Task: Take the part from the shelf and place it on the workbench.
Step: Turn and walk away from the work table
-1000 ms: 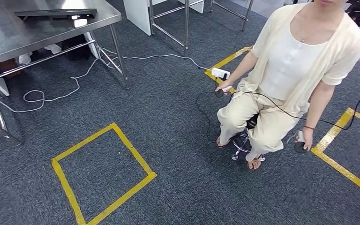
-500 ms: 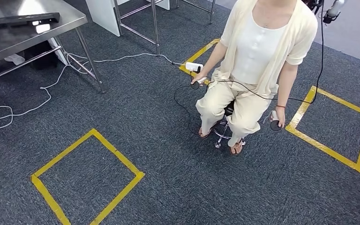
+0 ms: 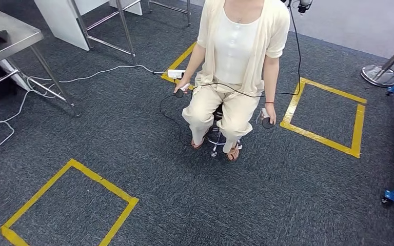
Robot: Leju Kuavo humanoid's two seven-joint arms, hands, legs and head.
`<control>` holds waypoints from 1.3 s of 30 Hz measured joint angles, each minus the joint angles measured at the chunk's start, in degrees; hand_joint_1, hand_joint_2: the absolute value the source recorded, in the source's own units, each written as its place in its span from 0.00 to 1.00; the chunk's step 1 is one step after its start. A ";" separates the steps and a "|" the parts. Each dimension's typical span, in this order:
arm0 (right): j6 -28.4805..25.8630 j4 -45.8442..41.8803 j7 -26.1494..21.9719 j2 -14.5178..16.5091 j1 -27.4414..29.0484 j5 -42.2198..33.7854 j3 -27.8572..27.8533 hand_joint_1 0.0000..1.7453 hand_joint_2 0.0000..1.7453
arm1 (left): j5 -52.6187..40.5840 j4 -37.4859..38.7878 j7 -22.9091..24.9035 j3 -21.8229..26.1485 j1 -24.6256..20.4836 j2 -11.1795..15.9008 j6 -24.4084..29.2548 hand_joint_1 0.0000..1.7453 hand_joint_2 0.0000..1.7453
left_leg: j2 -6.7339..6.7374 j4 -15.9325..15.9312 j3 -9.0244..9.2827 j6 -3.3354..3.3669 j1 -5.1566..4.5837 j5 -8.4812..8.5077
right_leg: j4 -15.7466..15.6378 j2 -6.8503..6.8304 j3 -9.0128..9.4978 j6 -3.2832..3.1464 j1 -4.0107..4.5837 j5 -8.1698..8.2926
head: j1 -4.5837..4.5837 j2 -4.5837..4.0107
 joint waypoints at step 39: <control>1.08 0.00 0.37 -0.19 -0.33 -0.61 -1.04 0.00 0.00 | 0.24 -0.05 0.42 0.05 -0.15 -0.27 0.01 0.00 0.00 | 5.44 -0.81 -0.65 3.02 -0.80 0.77 | 13.49 -4.61 -9.39 0.94 0.13 -4.29 | 0.84 0.00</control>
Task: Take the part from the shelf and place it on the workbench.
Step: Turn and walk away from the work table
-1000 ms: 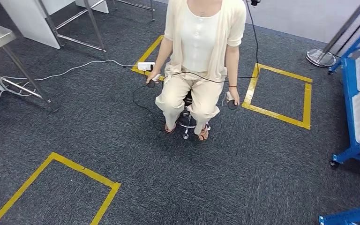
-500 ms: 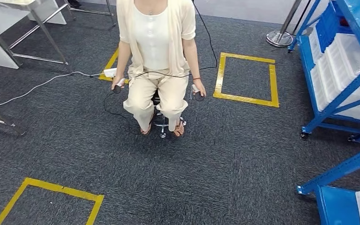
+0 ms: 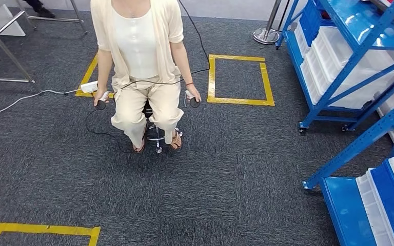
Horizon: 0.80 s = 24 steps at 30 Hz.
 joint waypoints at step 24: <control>0.60 0.00 -0.35 -0.27 0.78 -0.59 -0.50 0.00 0.00 | -0.67 0.02 0.69 -0.04 -0.31 -0.15 -0.10 0.00 0.00 | -4.60 0.88 0.00 -1.97 0.04 -0.78 | -12.73 5.94 7.61 -1.24 0.47 5.01 | -0.84 0.00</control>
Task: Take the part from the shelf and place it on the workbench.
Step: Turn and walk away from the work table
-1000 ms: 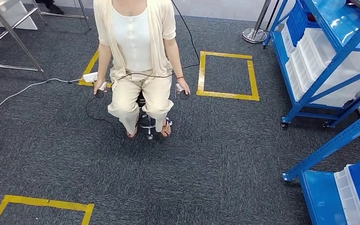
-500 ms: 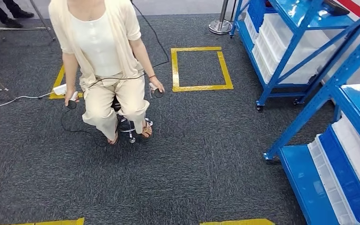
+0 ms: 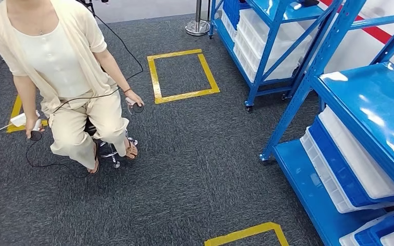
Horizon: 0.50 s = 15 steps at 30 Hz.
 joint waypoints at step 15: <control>0.23 0.01 0.47 -0.06 0.05 -0.08 -0.83 0.00 0.00 | -0.21 -0.02 0.40 0.00 0.02 -0.04 -0.05 0.00 0.00 | 10.33 -1.44 1.47 0.10 -0.60 -0.17 | 0.00 -10.69 -0.20 1.55 -0.29 -0.58 | 0.41 0.01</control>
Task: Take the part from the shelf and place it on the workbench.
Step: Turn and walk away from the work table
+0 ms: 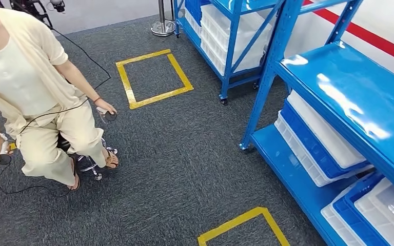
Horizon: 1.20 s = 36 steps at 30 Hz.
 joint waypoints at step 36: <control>0.27 0.02 1.38 0.03 -0.10 0.70 -0.04 0.00 0.00 | -0.12 -0.01 0.88 -0.02 0.07 -0.10 0.28 0.00 0.00 | -5.05 7.23 -2.97 -1.56 1.04 -4.40 | -0.82 3.49 1.11 -2.29 -0.56 0.11 | -0.61 -0.01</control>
